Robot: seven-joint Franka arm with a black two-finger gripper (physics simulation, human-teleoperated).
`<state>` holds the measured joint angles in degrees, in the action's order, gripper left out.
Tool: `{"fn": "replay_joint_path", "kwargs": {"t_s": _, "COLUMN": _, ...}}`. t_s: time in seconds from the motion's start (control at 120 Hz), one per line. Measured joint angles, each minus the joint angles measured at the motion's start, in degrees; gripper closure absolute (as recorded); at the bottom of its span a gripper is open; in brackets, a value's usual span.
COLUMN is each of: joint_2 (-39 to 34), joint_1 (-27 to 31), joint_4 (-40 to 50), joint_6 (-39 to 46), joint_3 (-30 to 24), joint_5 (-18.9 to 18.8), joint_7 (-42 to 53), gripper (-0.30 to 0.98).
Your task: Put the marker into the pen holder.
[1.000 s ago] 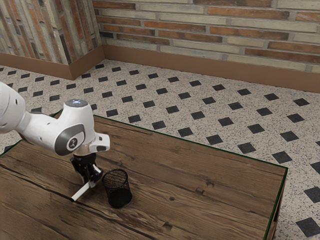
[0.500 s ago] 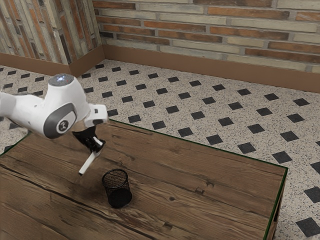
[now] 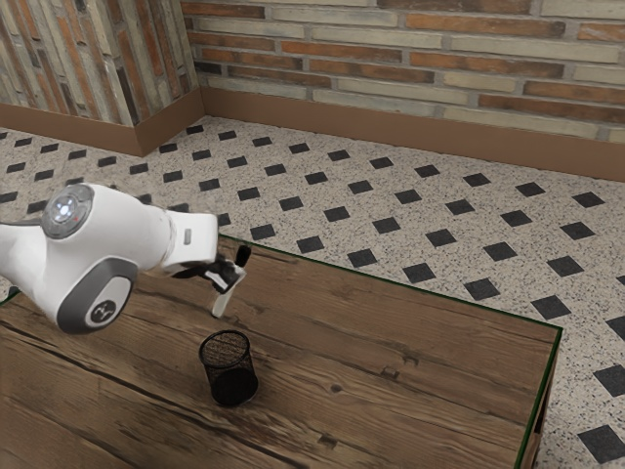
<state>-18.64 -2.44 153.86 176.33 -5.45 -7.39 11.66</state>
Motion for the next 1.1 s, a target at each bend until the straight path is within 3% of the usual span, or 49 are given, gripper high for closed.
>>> {"fn": "replay_joint_path", "kwargs": {"t_s": 0.267, "joint_2": -3.1, "joint_1": 0.0, "joint_4": 6.1, "joint_6": 3.7, "joint_3": -3.1, "joint_5": 1.7, "joint_7": 2.5, "gripper": 0.74}}
{"fn": "replay_joint_path", "kwargs": {"t_s": 0.5, "joint_2": 2.3, "joint_1": 0.1, "joint_4": 6.5, "joint_6": 4.7, "joint_3": -4.8, "joint_5": 3.6, "joint_7": 3.9, "gripper": 0.74}}
{"fn": "replay_joint_path", "kwargs": {"t_s": 0.55, "joint_2": 2.7, "joint_1": 0.1, "joint_4": 6.4, "joint_6": 4.7, "joint_3": -4.8, "joint_5": 3.8, "joint_7": 4.1, "gripper": 0.69}}
{"fn": "replay_joint_path", "kwargs": {"t_s": 0.725, "joint_2": 3.0, "joint_1": 0.1, "joint_4": 6.4, "joint_6": 4.4, "joint_3": -4.7, "joint_5": 5.7, "joint_7": 4.5, "gripper": 0.33}}
{"fn": "replay_joint_path", "kwargs": {"t_s": 0.867, "joint_2": 3.0, "joint_1": 0.1, "joint_4": 6.2, "joint_6": 3.9, "joint_3": -4.6, "joint_5": 6.3, "joint_7": 4.6, "gripper": 0.17}}
{"fn": "replay_joint_path", "kwargs": {"t_s": 1.0, "joint_2": 3.2, "joint_1": 0.2, "joint_4": -3.4, "joint_6": -6.0, "joint_3": -3.6, "joint_5": 6.7, "joint_7": 4.8, "gripper": 0.09}}
{"fn": "replay_joint_path", "kwargs": {"t_s": 1.05, "joint_2": 5.1, "joint_1": 0.2, "joint_4": -13.9, "joint_6": -15.8, "joint_3": -2.9, "joint_5": 6.6, "joint_7": 4.5, "gripper": 0.07}}
{"fn": "replay_joint_path", "kwargs": {"t_s": 1.1, "joint_2": 11.6, "joint_1": 0.1, "joint_4": -30.1, "joint_6": -27.9, "joint_3": -1.9, "joint_5": 6.4, "joint_7": 4.0, "gripper": 0.06}}
